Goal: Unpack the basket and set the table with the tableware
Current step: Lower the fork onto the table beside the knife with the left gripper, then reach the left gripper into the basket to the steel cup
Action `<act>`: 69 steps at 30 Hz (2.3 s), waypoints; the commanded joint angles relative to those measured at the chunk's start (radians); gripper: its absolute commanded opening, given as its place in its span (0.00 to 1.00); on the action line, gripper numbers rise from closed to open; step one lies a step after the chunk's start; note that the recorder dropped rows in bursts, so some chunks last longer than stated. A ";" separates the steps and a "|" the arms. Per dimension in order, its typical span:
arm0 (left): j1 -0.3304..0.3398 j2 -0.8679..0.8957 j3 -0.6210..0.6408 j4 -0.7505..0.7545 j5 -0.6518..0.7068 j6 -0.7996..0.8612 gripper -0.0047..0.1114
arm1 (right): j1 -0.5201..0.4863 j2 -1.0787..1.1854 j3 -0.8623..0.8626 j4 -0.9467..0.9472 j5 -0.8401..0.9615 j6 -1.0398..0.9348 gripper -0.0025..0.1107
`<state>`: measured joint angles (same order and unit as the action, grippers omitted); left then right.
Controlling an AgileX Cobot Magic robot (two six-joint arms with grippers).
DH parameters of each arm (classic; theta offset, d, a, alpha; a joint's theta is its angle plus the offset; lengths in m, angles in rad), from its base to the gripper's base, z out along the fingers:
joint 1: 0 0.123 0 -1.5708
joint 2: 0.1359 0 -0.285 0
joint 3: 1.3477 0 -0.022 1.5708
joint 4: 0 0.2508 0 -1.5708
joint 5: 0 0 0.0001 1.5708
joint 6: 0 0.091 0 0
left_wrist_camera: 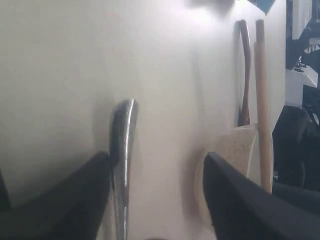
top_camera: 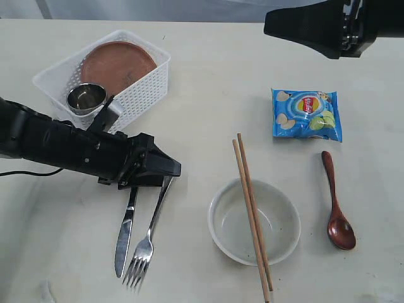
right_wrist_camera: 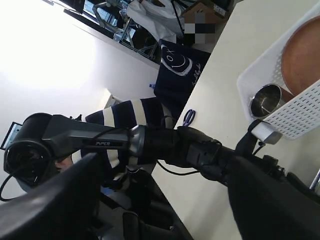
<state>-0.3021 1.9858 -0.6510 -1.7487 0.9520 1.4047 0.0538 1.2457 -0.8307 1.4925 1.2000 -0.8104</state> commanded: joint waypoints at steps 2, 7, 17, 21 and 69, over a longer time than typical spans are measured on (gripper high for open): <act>0.002 0.004 -0.020 0.004 -0.035 -0.020 0.50 | -0.004 -0.008 -0.005 0.000 0.013 -0.016 0.62; 0.002 0.004 -0.054 0.004 0.022 -0.047 0.50 | -0.004 -0.008 -0.005 0.000 0.015 -0.016 0.62; 0.002 0.004 -0.056 0.004 0.112 -0.049 0.43 | -0.004 -0.008 -0.005 0.000 0.018 -0.026 0.62; 0.002 0.004 -0.056 0.004 0.178 -0.049 0.27 | -0.004 -0.008 -0.005 0.000 0.018 -0.026 0.62; 0.002 -0.190 -0.578 1.834 -0.125 -1.145 0.47 | -0.004 -0.008 -0.005 -0.047 0.006 -0.055 0.62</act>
<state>-0.3021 1.7775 -1.2173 0.0238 0.8089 0.2790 0.0538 1.2457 -0.8307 1.4455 1.2041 -0.8521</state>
